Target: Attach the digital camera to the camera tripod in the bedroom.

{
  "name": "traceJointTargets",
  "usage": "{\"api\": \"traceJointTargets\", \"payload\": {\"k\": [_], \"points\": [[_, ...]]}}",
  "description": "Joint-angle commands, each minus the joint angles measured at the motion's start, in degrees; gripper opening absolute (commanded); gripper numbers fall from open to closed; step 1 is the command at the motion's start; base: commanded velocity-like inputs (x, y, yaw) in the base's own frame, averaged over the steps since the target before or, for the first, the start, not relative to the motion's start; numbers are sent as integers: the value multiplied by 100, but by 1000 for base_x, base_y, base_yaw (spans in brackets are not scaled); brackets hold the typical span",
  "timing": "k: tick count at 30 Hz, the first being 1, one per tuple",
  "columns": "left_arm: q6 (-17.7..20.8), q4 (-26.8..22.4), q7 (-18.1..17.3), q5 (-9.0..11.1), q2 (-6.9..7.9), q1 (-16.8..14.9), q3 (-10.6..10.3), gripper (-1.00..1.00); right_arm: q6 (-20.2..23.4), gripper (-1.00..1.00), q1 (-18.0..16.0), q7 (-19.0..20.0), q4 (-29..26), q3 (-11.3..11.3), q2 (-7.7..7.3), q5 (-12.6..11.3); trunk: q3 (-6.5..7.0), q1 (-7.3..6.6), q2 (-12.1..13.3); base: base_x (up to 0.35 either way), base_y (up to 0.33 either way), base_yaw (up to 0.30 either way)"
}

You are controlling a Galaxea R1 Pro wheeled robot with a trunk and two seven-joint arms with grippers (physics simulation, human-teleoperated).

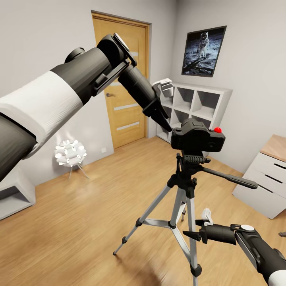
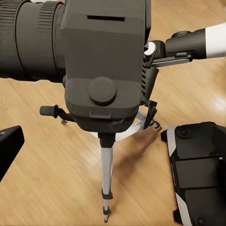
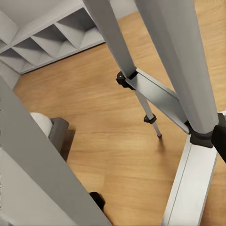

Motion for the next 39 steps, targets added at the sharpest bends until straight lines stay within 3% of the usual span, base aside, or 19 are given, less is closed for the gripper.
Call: {"api": "traceJointTargets", "payload": {"k": [1, 10, 30, 39], "points": [[61, 5, -16, 27, 2, -11, -26, 100, 60, 100, -5, -1, -2, 23, -9, -59, -11, 3, -11, 0, 0, 0], [52, 49, 3, 35, -69, 175, -38, 100, 74, 100, -16, 5, -23, 4, 167, -74, -12, 3, -11, 0, 0, 0], [50, 106, 9, 35, -32, 290, -5, 100, 58, 100, -3, 11, 38, 9, 162, -85, -12, 3, -11, -50, -30, 0], [48, 256, 21, 35, 119, 291, 24, 100, 55, 100, 3, 19, 38, 9, 158, -85, -12, 3, -11, 0, 0, 0]]}}
